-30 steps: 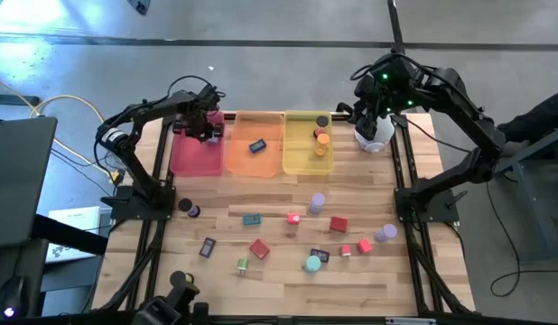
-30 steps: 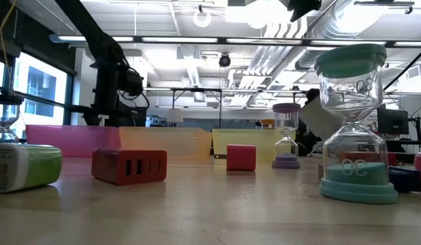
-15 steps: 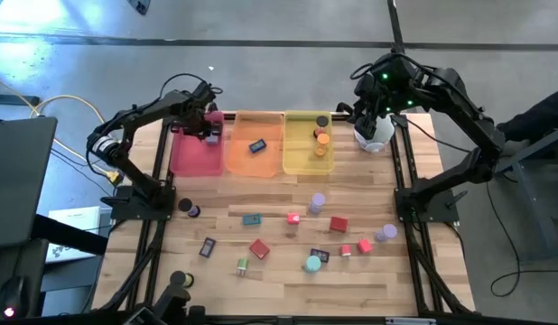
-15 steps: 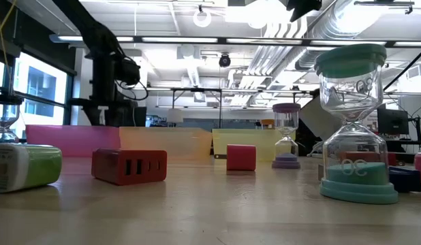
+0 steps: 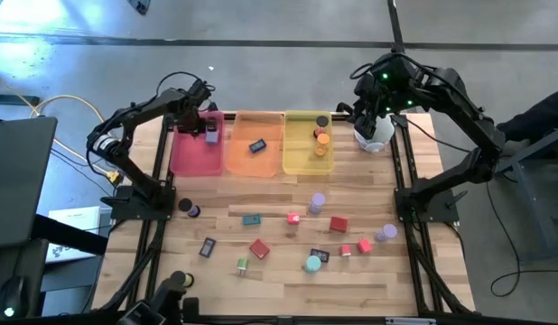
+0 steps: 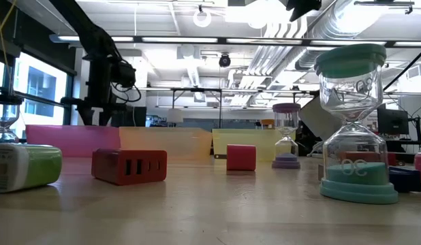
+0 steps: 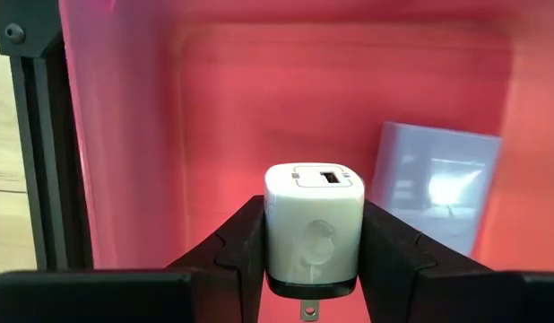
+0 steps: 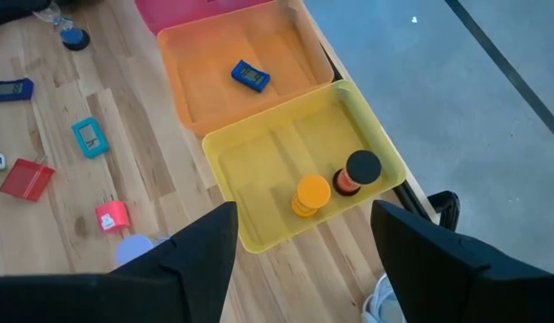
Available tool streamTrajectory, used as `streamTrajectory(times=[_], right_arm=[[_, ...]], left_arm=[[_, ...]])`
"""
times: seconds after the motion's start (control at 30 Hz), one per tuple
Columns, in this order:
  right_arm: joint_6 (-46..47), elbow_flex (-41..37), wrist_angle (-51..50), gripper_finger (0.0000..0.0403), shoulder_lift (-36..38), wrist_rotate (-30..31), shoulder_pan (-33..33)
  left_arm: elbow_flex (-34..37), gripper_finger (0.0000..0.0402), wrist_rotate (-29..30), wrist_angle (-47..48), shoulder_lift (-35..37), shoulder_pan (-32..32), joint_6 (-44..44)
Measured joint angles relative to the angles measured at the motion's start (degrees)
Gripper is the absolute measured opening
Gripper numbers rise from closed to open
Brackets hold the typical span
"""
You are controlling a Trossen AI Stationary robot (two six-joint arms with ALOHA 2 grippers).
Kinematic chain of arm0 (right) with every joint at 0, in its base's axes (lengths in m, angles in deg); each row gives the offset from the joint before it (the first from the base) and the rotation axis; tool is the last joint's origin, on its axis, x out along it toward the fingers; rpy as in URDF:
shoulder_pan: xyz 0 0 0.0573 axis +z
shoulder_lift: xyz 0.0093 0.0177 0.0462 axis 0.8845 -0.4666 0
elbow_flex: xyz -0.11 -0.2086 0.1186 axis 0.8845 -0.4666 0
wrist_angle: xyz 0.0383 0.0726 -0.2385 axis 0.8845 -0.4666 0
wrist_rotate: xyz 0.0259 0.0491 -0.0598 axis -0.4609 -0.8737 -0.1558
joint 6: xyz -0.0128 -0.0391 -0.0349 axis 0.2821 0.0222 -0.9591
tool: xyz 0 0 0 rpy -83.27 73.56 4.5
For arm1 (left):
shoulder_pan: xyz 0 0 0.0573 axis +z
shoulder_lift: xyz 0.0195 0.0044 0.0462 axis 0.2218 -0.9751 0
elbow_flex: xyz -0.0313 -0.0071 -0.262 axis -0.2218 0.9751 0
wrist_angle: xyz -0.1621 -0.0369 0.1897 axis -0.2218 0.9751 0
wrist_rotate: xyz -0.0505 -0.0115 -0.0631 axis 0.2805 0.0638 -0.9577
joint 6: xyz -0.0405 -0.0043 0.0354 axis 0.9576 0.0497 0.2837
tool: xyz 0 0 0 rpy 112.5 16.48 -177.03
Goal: Pick & Place Office items
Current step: Put the white black charger adapter into the red bin, then put the blue hourglass into the yellow bin
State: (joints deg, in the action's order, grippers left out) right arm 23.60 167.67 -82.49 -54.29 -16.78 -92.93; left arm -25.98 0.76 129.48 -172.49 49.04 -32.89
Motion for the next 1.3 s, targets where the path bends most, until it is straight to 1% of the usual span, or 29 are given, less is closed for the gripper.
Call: streamTrajectory(times=[0.07,0.2,0.3,0.47,0.53,0.73,0.83,0.97,1.13,1.3], right_arm=[[-0.06,0.0,0.07,0.0246,0.0,0.0,0.0],[-0.17,0.0,0.2,0.0246,-0.02,0.02,0.0],[-0.17,0.0,0.2,0.0246,-0.02,0.01,0.0],[-0.17,0.0,0.17,0.0246,-0.02,0.01,0.0],[-0.17,0.0,0.18,0.0246,-0.02,0.01,0.0],[-0.14,0.0,0.17,0.0246,-0.02,0.02,0.0],[-0.17,0.0,0.18,0.0246,-0.02,0.02,0.0],[-0.19,0.0,0.17,0.0246,-0.02,0.02,0.0],[-0.19,0.0,0.17,0.0246,-0.02,0.0,0.0],[-0.19,0.0,0.17,0.0246,-0.02,0.01,0.0]], left_arm=[[-0.03,0.0124,-0.13,-0.02,-1.01,0.01,0.11],[-0.03,0.0124,-2.84,-0.27,-4.17,-0.04,0.38],[-0.03,0.0126,-2.82,-0.52,-5.84,-0.2,1.07],[-0.06,0.0171,-3.15,-1.06,-6.28,-0.21,1.22],[-0.06,0.0182,-4.17,-1.13,-6.28,-0.21,1.23],[-0.08,0.0189,-4.71,-1.86,-6.28,-0.21,0.92],[-0.08,0.019,-5.84,-0.69,-5.92,-0.21,-2.62],[-0.1,0.0191,-6.95,2.22,-3.65,-0.21,-3.23],[-0.15,0.0191,-7.97,5.71,2.11,-0.22,-3.31],[-0.17,0.0192,-12.54,8.83,9.22,-2.6,-3.5]])
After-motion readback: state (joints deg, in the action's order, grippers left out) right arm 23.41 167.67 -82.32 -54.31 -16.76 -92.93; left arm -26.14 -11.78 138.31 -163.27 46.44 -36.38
